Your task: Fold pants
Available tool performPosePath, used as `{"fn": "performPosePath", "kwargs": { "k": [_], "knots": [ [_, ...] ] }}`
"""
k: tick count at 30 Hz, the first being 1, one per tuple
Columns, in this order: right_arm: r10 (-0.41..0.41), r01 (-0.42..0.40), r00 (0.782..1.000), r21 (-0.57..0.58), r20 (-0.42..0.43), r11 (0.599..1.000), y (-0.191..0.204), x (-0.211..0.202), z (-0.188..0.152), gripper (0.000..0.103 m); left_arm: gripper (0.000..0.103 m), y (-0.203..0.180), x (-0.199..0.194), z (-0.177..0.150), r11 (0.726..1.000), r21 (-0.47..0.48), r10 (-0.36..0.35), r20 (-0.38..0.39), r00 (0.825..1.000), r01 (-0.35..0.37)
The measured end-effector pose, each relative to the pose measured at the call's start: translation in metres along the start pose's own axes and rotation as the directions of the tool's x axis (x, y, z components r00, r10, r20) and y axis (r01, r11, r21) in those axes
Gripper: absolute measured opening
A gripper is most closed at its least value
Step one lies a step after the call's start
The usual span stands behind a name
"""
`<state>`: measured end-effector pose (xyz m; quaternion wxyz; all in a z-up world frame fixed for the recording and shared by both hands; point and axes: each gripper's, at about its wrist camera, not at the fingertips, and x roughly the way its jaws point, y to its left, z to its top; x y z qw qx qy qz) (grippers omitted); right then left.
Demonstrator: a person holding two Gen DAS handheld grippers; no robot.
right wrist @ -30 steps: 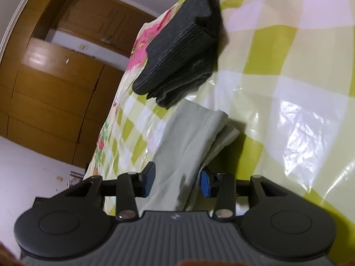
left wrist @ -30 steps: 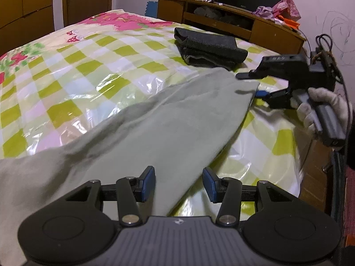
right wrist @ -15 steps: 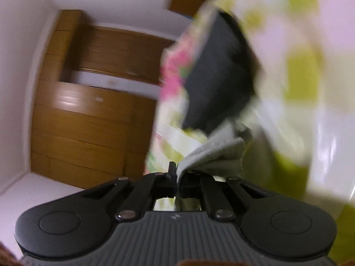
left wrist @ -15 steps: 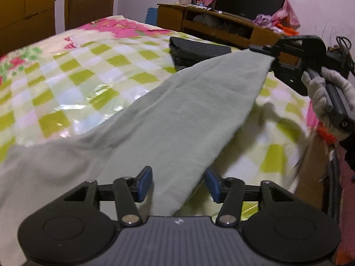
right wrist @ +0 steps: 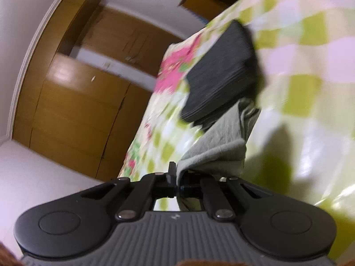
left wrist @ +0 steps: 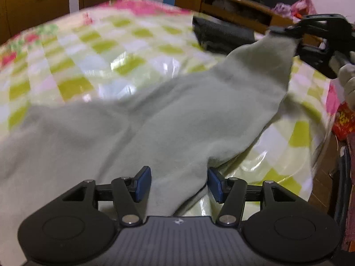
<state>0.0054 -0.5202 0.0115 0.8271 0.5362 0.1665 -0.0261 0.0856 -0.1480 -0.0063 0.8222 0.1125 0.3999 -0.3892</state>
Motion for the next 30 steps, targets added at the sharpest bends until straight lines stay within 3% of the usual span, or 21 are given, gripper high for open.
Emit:
{"fn": "performPosePath", "kwargs": {
  "k": [3,6,8,18,24,30],
  "knots": [
    [0.008,-0.011,0.999,-0.070,-0.043,0.997,0.024,0.014,-0.014,0.005,0.068,-0.002,-0.011,0.000,1.000,0.014,0.013,0.052,0.999,-0.014],
    [0.016,-0.024,0.996,-0.093,-0.082,0.995,0.035,0.027,-0.025,0.005,0.069,0.002,0.007,-0.006,1.000,0.005,0.010,-0.035,0.999,-0.010],
    [0.019,-0.028,0.994,-0.085,-0.104,0.996,0.037,0.034,-0.031,0.005,0.070,0.002,0.012,-0.011,1.000,0.002,0.014,-0.039,0.999,-0.014],
    [0.001,-0.027,0.982,-0.132,-0.188,0.991,0.049,0.056,-0.055,0.005,0.070,0.018,-0.021,-0.016,0.999,-0.038,0.030,0.012,0.999,-0.030],
    [-0.008,-0.042,0.956,-0.166,-0.294,0.985,0.060,0.082,-0.091,0.005,0.070,0.047,-0.056,-0.036,0.992,-0.065,0.106,0.021,0.994,-0.105],
    [-0.067,-0.081,0.929,-0.377,-0.363,0.923,0.102,0.113,-0.145,0.006,0.070,0.079,-0.090,-0.065,0.977,-0.134,0.172,0.031,0.985,-0.167]
  ]
}}
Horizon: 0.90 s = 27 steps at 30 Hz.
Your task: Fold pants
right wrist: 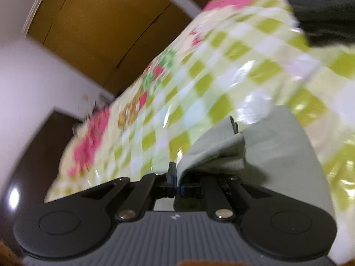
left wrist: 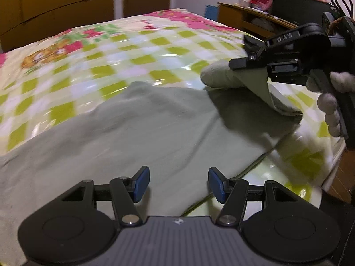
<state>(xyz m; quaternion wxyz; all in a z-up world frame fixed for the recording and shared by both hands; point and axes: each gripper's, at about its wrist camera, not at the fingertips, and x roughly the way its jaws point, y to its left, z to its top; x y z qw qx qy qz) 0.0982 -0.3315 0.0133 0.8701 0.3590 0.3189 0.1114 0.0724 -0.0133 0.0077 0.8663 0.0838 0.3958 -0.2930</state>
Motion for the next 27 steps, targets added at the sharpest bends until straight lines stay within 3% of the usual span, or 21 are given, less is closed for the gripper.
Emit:
{"fn": "performPosePath", "kwargs": {
  "k": [4,8,11,14,17,21,27],
  "knots": [
    [-0.027,0.010,0.996,-0.187,-0.089,0.982,0.043,0.034,-0.024,0.007,0.070,0.024,-0.009,-0.016,0.998,-0.059,0.022,-0.001,1.000,-0.022],
    [-0.144,0.061,0.979,-0.463,-0.146,0.884,0.082,0.065,-0.064,0.009,0.070,0.036,-0.013,-0.029,0.995,-0.095,0.018,0.002,1.000,-0.017],
    [-0.222,0.094,0.963,-0.580,-0.153,0.809,0.095,0.078,-0.089,0.009,0.070,0.039,-0.017,-0.035,0.994,-0.106,0.002,0.013,1.000,-0.001],
    [-0.239,0.109,0.956,-0.548,-0.173,0.830,0.093,0.080,-0.096,0.018,0.070,0.043,-0.018,-0.036,0.994,-0.111,-0.013,0.024,1.000,0.016],
    [-0.257,0.146,0.953,-0.503,-0.158,0.852,0.087,0.079,-0.090,0.018,0.070,0.045,-0.019,-0.037,0.993,-0.119,-0.024,0.034,0.999,0.028],
    [-0.286,0.181,0.949,-0.517,-0.131,0.837,0.092,0.087,-0.083,0.020,0.070,0.049,-0.023,-0.039,0.991,-0.129,-0.029,0.044,0.999,0.035],
    [-0.279,0.157,0.948,-0.539,-0.152,0.827,0.104,0.095,-0.090,0.018,0.070,0.055,-0.030,-0.040,0.990,-0.142,-0.003,0.027,1.000,0.007]
  ]
}}
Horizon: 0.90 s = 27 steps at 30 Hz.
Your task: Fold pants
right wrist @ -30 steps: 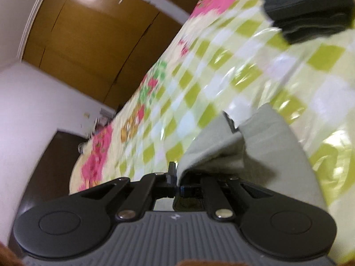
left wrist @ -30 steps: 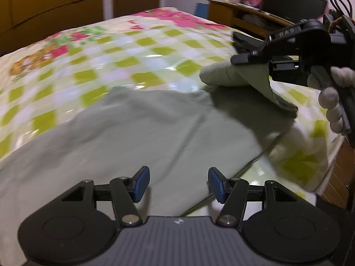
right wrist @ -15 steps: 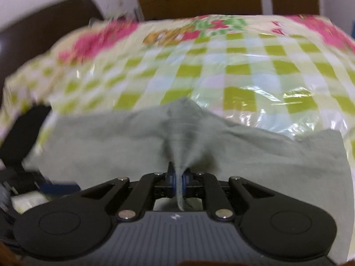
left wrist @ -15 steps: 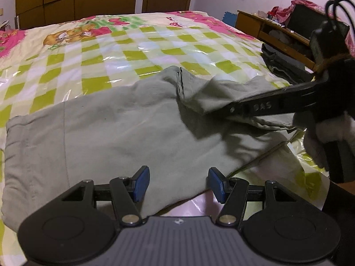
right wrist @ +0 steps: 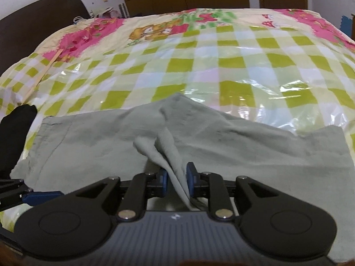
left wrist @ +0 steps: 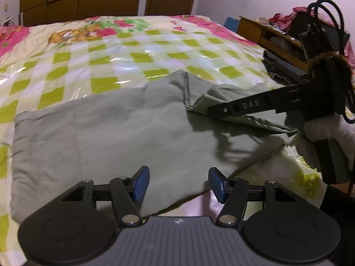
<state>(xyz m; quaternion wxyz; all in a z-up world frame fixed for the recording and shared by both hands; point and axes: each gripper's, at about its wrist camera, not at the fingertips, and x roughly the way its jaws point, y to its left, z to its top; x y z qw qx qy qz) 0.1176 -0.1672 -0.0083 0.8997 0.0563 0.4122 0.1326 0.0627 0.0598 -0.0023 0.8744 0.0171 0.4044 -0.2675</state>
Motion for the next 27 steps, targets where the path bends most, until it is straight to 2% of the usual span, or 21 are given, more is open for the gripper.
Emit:
{"fn": "performPosePath", "kwargs": {
  "k": [4,9,16,27],
  "knots": [
    [0.001,-0.002,1.000,-0.012,-0.016,1.000,0.008,0.002,0.001,0.012,0.070,0.005,0.000,0.000,0.999,-0.024,0.044,-0.031,0.999,-0.045],
    [0.022,-0.022,1.000,0.004,-0.005,1.000,0.012,-0.004,0.007,0.010,0.071,0.012,-0.002,-0.001,0.995,-0.063,0.068,-0.045,0.997,-0.071],
    [0.059,-0.059,0.998,0.010,0.026,0.998,0.023,-0.016,0.016,0.010,0.071,0.012,-0.005,-0.004,0.992,-0.067,0.099,-0.067,0.993,-0.104],
    [0.115,-0.116,0.991,0.008,0.063,0.993,0.048,-0.024,0.029,0.010,0.072,0.020,-0.011,-0.013,0.990,-0.081,0.110,-0.082,0.990,-0.117]
  ]
}}
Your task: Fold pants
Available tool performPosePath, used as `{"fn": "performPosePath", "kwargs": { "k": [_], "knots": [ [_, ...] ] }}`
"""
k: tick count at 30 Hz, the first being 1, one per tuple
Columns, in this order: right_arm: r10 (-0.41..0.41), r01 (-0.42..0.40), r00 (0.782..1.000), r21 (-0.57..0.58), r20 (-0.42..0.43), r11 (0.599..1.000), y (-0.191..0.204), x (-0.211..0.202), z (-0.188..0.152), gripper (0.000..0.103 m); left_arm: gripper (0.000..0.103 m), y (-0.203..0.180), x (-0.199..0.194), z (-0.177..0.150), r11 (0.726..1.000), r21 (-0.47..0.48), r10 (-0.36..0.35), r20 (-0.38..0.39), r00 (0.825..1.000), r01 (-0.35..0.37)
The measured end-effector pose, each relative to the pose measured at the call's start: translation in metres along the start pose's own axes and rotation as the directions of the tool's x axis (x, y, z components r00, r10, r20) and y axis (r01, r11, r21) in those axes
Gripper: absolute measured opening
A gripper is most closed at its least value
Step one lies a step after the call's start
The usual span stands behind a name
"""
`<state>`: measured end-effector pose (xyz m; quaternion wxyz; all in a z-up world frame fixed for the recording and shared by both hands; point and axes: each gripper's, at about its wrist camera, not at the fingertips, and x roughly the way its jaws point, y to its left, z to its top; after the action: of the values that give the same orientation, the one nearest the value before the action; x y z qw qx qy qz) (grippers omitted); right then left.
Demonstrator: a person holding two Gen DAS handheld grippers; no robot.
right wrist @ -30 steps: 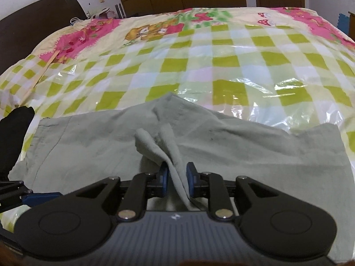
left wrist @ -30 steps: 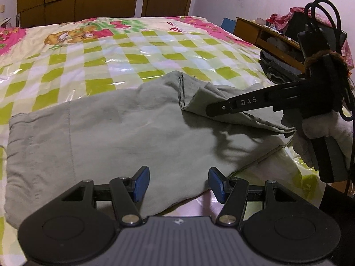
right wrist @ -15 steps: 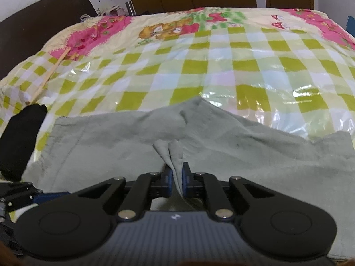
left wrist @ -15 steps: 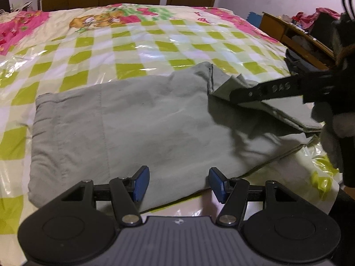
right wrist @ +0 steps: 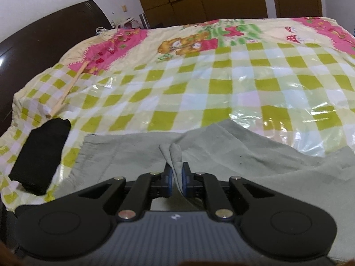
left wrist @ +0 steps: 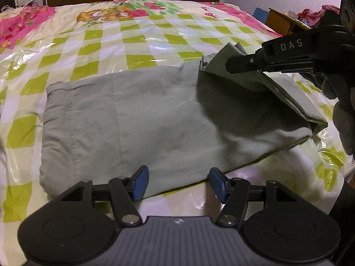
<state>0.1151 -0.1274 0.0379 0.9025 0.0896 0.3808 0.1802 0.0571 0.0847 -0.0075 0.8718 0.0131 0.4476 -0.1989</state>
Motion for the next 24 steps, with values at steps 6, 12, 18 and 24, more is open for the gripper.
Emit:
{"fn": "performPosePath", "kwargs": {
  "k": [6,12,18,24],
  "knots": [
    [0.022,-0.020,0.999,0.061,-0.033,0.998,-0.002,0.009,-0.004,0.010,0.072,0.009,-0.008,-0.007,1.000,-0.013,0.000,0.004,1.000,0.000],
    [0.042,-0.029,0.998,0.239,-0.047,0.971,-0.026,0.019,0.006,0.010,0.072,0.015,-0.012,-0.010,1.000,-0.024,-0.013,0.010,1.000,0.013],
    [0.103,-0.121,0.990,0.201,0.097,0.972,0.002,-0.001,0.039,0.010,0.073,0.017,-0.016,-0.014,0.999,-0.030,-0.019,0.015,1.000,0.020],
    [0.241,-0.242,0.970,0.025,0.044,0.970,0.067,0.030,0.031,0.010,0.076,0.018,-0.023,-0.028,0.999,-0.034,-0.022,0.005,1.000,0.022]
  ]
}}
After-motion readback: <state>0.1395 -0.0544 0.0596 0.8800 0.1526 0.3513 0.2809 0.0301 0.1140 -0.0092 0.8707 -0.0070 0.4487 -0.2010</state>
